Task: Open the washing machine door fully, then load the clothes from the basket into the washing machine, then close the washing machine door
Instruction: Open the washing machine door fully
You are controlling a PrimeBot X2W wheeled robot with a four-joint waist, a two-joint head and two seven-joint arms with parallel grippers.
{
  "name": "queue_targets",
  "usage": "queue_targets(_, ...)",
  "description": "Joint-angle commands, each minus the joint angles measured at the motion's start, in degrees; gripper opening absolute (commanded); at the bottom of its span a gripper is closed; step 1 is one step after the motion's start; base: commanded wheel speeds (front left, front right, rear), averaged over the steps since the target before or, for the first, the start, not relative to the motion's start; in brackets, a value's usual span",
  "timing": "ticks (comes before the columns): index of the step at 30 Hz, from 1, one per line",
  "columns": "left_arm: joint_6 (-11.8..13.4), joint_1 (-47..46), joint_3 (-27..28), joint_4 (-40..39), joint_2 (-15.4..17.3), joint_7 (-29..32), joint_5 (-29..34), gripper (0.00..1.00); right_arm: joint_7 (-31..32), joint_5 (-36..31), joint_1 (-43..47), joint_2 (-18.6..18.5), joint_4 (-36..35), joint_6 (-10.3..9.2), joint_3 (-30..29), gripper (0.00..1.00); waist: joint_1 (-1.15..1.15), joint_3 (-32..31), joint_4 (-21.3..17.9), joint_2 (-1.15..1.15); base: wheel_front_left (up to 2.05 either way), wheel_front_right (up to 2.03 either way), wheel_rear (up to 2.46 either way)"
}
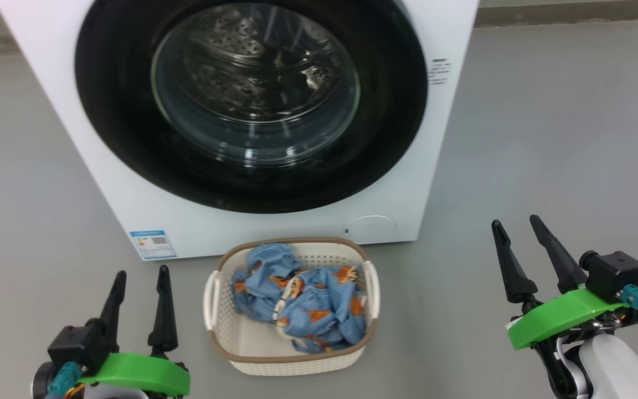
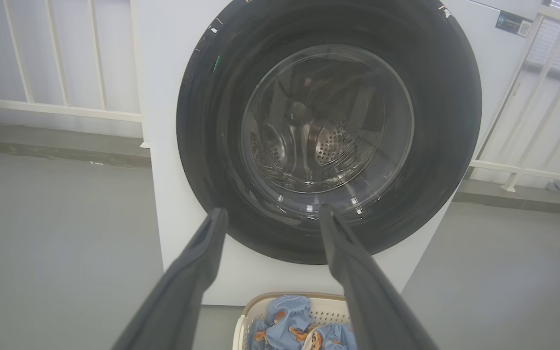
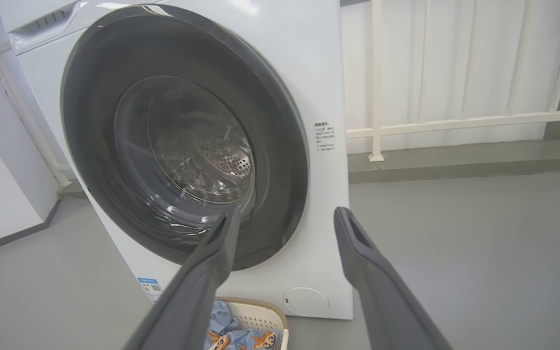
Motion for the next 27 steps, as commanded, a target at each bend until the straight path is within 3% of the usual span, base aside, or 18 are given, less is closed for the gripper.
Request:
queue_targets(1,0.3,-2.2,1.6,-0.9,0.6,-0.8,0.4,1.0,-0.7,0.4,-2.0,-0.6,-1.2,0.33,0.8,1.0,0.0,0.0,0.0,0.0,1.23,1.23,-2.46)
queue_targets(13,-0.2,-2.1,1.5,-1.4,0.6,-0.8,-0.9,1.0,-0.7,0.3,-2.0,-0.6,-1.2,0.33,0.8,1.0,0.0,-0.1,0.0,0.0,0.98,0.98,-1.95)
queue_targets(27,-0.5,-2.0,1.4,-1.0,0.6,-0.8,-0.7,1.0,-0.7,0.4,-1.8,-0.7,-0.9,0.33,1.0,1.0,0.0,-0.5,0.1,0.0,0.14,0.14,-0.28)
